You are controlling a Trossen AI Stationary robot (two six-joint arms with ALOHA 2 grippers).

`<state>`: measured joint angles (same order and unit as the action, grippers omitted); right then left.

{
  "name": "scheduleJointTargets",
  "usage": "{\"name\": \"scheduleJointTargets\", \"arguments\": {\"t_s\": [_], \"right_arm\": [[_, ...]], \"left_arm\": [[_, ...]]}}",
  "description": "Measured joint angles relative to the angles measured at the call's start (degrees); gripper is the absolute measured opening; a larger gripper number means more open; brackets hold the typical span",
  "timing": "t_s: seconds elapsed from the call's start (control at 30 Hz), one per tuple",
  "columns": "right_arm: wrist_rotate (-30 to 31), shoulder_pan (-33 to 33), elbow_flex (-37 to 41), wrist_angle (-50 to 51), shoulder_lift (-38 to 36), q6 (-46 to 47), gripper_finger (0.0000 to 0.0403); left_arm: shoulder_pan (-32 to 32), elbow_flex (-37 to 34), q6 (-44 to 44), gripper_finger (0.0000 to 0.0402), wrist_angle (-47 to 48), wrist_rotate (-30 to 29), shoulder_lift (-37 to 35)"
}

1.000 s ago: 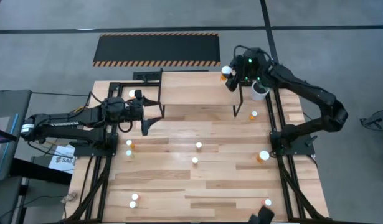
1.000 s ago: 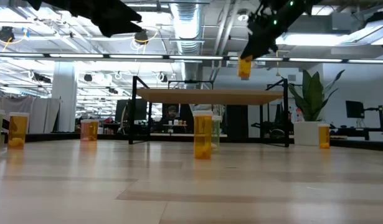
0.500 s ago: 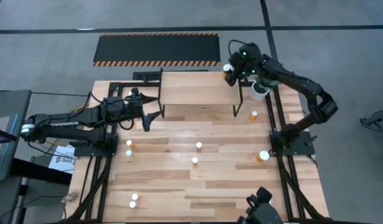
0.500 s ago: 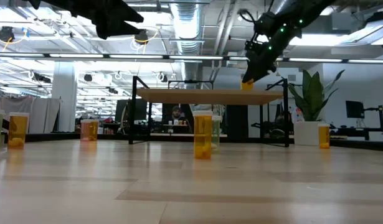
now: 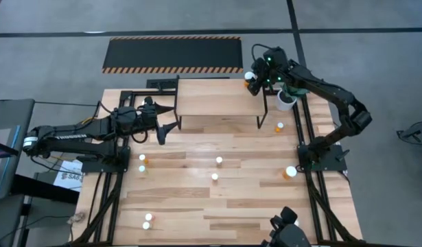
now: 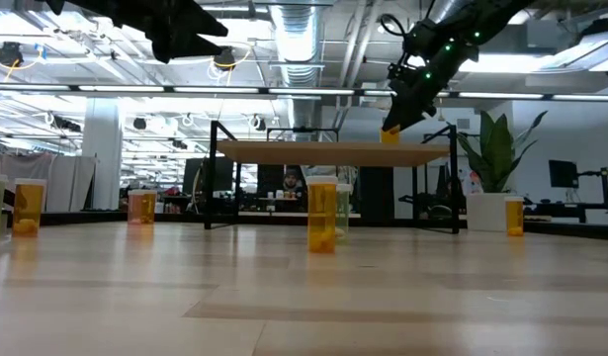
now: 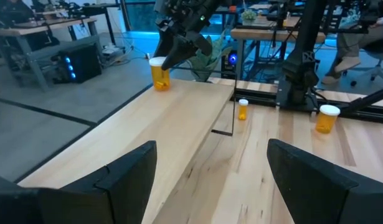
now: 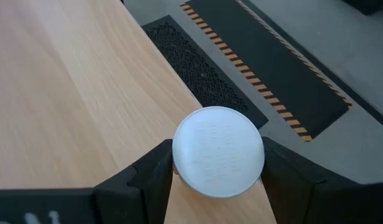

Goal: Pick and place medicine bottles onto shelf by color
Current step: Put the bottom large orange pill bottle in the top right corner of the shelf

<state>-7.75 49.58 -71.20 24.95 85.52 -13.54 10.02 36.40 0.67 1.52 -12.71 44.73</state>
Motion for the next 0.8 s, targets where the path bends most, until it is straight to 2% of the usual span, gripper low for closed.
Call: {"name": "scheduleJointTargets", "arguments": {"t_s": [0.8], "right_arm": [[0.04, -0.02, 0.00, 1.63, 0.02, 0.02, 0.0254]], "left_arm": [[0.00, 0.00, -0.09, 0.0292, 0.85, 0.37, 0.00]]}}
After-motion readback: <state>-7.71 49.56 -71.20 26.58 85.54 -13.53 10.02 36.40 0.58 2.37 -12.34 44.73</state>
